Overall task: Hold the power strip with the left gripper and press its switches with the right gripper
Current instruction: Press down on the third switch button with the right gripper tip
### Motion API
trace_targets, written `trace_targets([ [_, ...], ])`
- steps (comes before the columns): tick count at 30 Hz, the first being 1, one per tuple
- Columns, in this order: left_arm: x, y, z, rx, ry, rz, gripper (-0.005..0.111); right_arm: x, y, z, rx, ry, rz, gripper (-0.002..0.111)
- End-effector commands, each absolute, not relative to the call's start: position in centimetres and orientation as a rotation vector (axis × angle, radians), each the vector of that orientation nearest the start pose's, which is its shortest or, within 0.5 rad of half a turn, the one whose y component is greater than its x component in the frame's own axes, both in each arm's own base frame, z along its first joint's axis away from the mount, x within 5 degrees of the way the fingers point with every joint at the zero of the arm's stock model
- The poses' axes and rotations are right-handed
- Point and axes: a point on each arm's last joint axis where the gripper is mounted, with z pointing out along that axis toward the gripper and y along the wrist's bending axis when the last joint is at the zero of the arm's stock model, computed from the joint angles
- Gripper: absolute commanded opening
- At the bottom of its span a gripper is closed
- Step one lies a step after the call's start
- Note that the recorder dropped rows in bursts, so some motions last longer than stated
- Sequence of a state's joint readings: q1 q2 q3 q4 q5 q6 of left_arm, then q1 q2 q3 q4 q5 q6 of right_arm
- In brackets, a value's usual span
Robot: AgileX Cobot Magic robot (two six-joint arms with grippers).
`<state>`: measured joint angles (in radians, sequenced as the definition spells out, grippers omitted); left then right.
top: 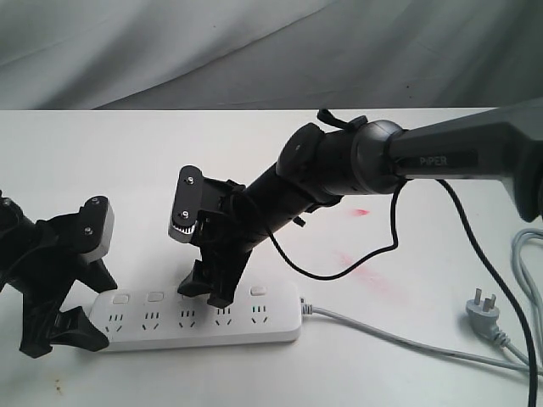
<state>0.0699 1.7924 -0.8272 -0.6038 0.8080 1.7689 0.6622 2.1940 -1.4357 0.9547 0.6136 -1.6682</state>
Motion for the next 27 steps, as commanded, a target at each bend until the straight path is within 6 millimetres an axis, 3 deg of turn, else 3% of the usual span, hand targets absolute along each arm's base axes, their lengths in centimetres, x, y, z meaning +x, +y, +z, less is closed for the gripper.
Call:
trace_targets([
  [1, 27.8, -2.0, 12.9, 1.651, 2.307, -0.489, 0.04, 32.4, 30.7, 11.4, -1.878, 1.755, 0.558, 0.068],
  [19, 27.8, -2.0, 12.9, 1.651, 2.308, -0.489, 0.04, 32.2, 30.6, 9.2, -1.952, 1.771, 0.498, 0.068],
  [22, 27.8, -2.0, 12.9, 1.651, 2.308, -0.489, 0.04, 32.1, 30.8, 10.5, -1.919, 1.767, 0.522, 0.068],
  [27, 27.8, -2.0, 12.9, 1.651, 2.308, -0.489, 0.04, 32.0, 30.7, 15.4, -1.861, 1.679, 0.509, 0.068],
])
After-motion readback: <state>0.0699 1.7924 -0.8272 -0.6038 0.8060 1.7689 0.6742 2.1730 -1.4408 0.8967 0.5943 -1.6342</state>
